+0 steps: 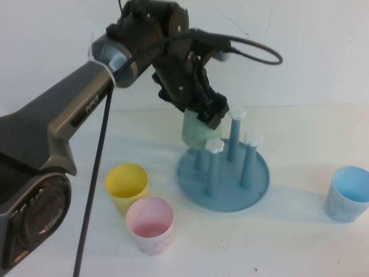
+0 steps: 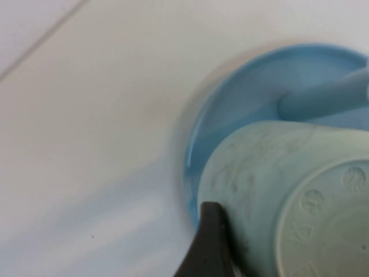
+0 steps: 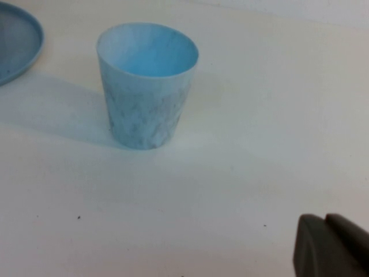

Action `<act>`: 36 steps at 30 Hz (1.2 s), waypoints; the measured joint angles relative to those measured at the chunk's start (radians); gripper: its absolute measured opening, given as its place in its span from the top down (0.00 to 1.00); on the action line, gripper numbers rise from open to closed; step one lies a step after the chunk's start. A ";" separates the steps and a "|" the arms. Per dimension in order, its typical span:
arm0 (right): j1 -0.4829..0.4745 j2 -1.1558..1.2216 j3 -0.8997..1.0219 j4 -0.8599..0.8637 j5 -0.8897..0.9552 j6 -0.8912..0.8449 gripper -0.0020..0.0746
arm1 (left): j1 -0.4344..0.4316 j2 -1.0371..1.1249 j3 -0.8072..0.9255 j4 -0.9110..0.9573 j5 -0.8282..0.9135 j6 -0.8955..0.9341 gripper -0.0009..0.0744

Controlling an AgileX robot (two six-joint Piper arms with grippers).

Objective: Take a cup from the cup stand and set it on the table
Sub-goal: Pick up the cup from the rack, then hand over the cup

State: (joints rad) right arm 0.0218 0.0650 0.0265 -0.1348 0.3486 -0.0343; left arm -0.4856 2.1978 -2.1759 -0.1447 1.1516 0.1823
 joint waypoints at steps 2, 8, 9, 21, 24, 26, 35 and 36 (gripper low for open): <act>0.000 0.000 0.000 0.000 0.000 0.000 0.98 | 0.000 0.000 -0.056 0.000 0.032 0.000 0.24; 0.000 0.000 0.000 0.000 0.000 0.000 0.98 | 0.000 0.000 -0.210 0.000 0.092 -0.002 0.24; 0.000 0.000 0.000 0.000 0.000 0.000 0.98 | 0.000 0.000 -0.227 0.000 0.094 -0.009 0.24; 0.000 0.000 0.000 0.000 0.000 0.000 0.98 | 0.008 -0.117 -0.223 -0.036 0.108 -0.044 0.24; 0.000 0.000 0.000 0.000 0.000 0.000 0.98 | 0.009 -0.169 -0.142 -0.058 0.108 -0.037 0.24; 0.000 0.000 0.000 0.000 0.000 0.000 0.98 | 0.009 -0.207 -0.051 -0.088 0.108 -0.018 0.24; 0.000 0.000 0.000 -0.002 0.000 0.000 0.98 | 0.009 -0.489 0.495 -0.356 -0.004 0.156 0.24; 0.000 0.000 0.000 -0.002 0.000 0.000 0.98 | 0.009 -0.536 0.566 -0.369 -0.044 0.160 0.24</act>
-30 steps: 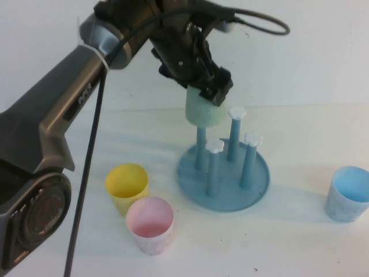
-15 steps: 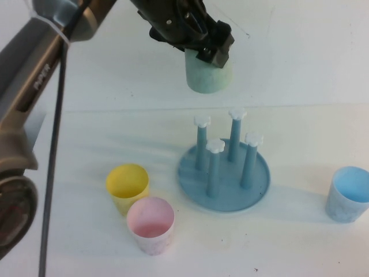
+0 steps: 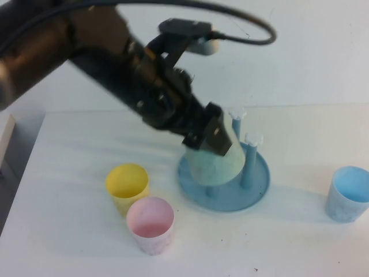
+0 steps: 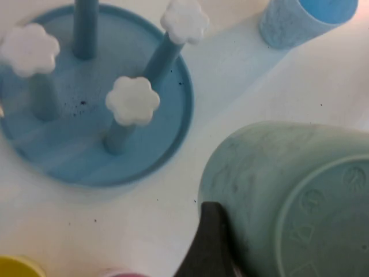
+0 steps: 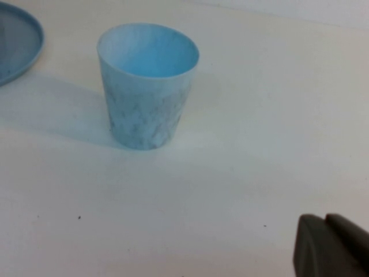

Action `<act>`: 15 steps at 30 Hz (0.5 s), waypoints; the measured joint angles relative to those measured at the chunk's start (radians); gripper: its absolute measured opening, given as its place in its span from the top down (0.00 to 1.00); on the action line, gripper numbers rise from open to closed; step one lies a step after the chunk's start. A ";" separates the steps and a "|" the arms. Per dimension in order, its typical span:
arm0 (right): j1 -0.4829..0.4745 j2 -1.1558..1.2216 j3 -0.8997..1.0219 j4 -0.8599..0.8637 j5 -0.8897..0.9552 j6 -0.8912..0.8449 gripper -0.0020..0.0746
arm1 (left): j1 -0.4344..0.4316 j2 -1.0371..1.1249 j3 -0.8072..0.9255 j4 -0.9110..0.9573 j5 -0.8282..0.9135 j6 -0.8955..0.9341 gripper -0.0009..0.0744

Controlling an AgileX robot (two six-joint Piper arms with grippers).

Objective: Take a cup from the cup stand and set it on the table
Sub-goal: Hand over the cup

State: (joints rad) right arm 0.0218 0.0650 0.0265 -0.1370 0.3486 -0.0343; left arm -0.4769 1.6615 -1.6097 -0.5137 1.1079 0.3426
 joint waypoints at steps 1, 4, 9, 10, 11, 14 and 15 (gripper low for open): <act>0.000 0.000 0.000 0.000 0.000 0.000 0.98 | 0.000 -0.048 0.070 -0.006 -0.041 0.005 0.24; 0.000 0.000 0.000 0.000 0.000 0.000 0.98 | 0.000 -0.180 0.258 -0.024 -0.156 0.007 0.24; 0.000 0.000 0.000 0.019 0.000 0.005 0.98 | 0.000 -0.369 0.532 -0.073 -0.346 -0.020 0.24; 0.000 0.000 0.000 0.058 -0.004 0.015 0.98 | 0.000 -0.399 0.581 -0.099 -0.385 -0.024 0.24; 0.000 0.000 0.000 0.121 -0.014 0.034 0.98 | 0.000 -0.421 0.617 -0.129 -0.417 -0.027 0.24; 0.000 0.000 0.000 0.401 -0.055 0.108 0.98 | 0.000 -0.470 0.721 -0.306 -0.515 -0.028 0.24; 0.000 0.000 0.000 0.525 -0.067 0.136 0.98 | 0.000 -0.477 0.746 -0.379 -0.535 -0.023 0.24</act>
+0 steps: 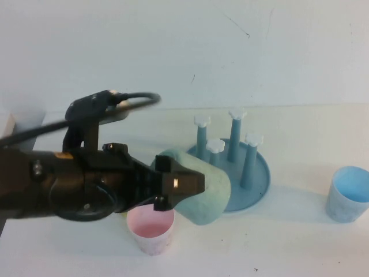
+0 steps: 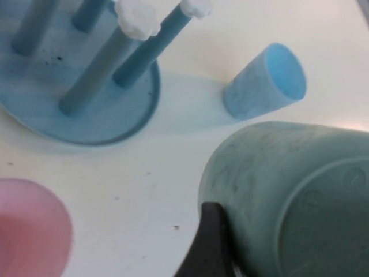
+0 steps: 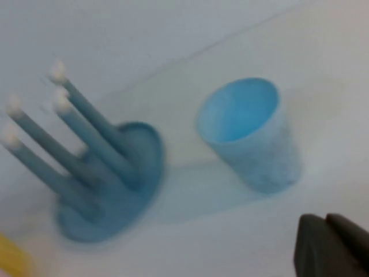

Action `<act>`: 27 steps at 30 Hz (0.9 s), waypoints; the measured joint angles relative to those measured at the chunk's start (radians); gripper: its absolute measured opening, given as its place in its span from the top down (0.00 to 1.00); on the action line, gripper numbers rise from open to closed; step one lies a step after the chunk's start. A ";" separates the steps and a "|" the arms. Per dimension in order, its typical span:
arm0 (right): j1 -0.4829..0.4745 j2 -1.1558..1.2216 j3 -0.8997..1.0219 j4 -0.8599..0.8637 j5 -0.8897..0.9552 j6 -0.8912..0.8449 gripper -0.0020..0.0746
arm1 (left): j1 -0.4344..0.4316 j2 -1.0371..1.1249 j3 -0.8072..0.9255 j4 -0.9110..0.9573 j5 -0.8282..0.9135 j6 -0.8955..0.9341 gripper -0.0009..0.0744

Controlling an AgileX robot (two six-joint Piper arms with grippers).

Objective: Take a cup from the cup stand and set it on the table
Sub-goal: Hand over the cup

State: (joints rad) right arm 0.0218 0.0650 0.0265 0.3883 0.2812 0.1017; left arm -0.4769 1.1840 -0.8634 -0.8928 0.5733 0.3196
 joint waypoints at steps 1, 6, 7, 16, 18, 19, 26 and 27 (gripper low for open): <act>0.000 0.000 0.000 0.102 -0.005 0.023 0.98 | 0.002 -0.002 0.018 -0.072 -0.018 0.014 0.24; 0.000 0.000 0.000 0.412 -0.071 -0.019 0.98 | 0.002 0.036 0.045 -0.388 -0.007 0.136 0.24; 0.000 0.000 0.000 0.422 -0.087 -0.060 0.98 | 0.002 0.050 0.045 -0.454 0.002 0.166 0.24; 0.000 0.000 0.000 0.444 -0.147 -0.339 0.98 | 0.115 0.209 0.045 -0.772 0.294 0.366 0.24; 0.000 0.000 0.000 0.448 -0.106 -0.413 0.98 | 0.152 0.242 0.045 -0.776 0.371 0.369 0.24; 0.000 0.000 0.000 0.459 -0.076 -0.459 0.98 | 0.168 0.258 0.045 -0.776 0.405 0.369 0.24; 0.000 0.150 -0.137 0.779 0.113 -1.005 0.98 | 0.211 0.295 0.045 -0.778 0.490 0.300 0.24; 0.000 0.195 -0.157 0.863 0.146 -1.123 0.98 | 0.211 0.295 0.045 -0.778 0.490 0.279 0.24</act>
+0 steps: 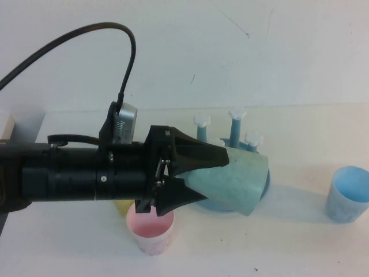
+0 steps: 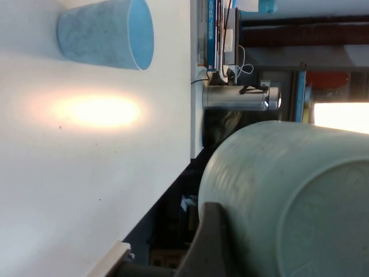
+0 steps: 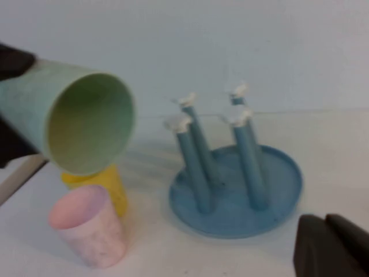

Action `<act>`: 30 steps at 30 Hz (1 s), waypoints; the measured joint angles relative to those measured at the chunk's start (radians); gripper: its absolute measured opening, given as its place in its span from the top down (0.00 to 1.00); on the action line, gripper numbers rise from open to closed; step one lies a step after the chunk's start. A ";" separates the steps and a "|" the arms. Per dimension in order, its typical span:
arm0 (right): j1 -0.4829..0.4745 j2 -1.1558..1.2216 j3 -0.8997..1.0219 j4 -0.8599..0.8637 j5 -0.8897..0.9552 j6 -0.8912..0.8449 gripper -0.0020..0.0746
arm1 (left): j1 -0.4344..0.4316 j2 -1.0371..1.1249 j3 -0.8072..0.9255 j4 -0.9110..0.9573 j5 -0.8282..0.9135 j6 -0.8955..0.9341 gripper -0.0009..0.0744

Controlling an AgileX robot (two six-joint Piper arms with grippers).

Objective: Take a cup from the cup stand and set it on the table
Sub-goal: Hand over the cup

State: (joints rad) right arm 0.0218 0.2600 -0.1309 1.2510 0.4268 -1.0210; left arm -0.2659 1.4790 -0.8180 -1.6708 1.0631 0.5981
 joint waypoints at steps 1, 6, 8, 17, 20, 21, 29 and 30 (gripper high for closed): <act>0.000 0.038 -0.014 0.072 0.027 -0.099 0.98 | 0.000 0.000 0.000 0.000 0.001 -0.032 0.24; 0.000 0.271 -0.059 0.391 0.131 -0.651 0.98 | 0.000 0.000 -0.032 0.000 0.022 -0.188 0.24; 0.000 0.340 -0.076 0.418 0.141 -0.709 0.98 | 0.000 0.000 -0.064 0.000 0.031 -0.247 0.24; 0.000 0.637 -0.204 0.433 0.490 -0.928 0.96 | 0.000 0.000 -0.181 0.000 0.003 -0.378 0.24; 0.000 0.729 -0.259 0.433 0.557 -0.975 0.86 | 0.000 0.000 -0.189 0.000 0.003 -0.402 0.24; 0.000 0.761 -0.279 0.433 0.587 -0.993 0.80 | 0.000 0.000 -0.189 0.000 0.003 -0.406 0.24; 0.000 0.966 -0.443 0.433 0.733 -1.006 0.40 | 0.000 0.000 -0.189 0.000 0.001 -0.398 0.24; 0.000 0.986 -0.470 0.433 0.733 -0.993 0.39 | 0.000 0.000 -0.189 0.000 0.001 -0.394 0.24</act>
State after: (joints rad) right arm 0.0218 1.2463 -0.6013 1.6843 1.1598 -2.0137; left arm -0.2659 1.4790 -1.0071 -1.6708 1.0639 0.2045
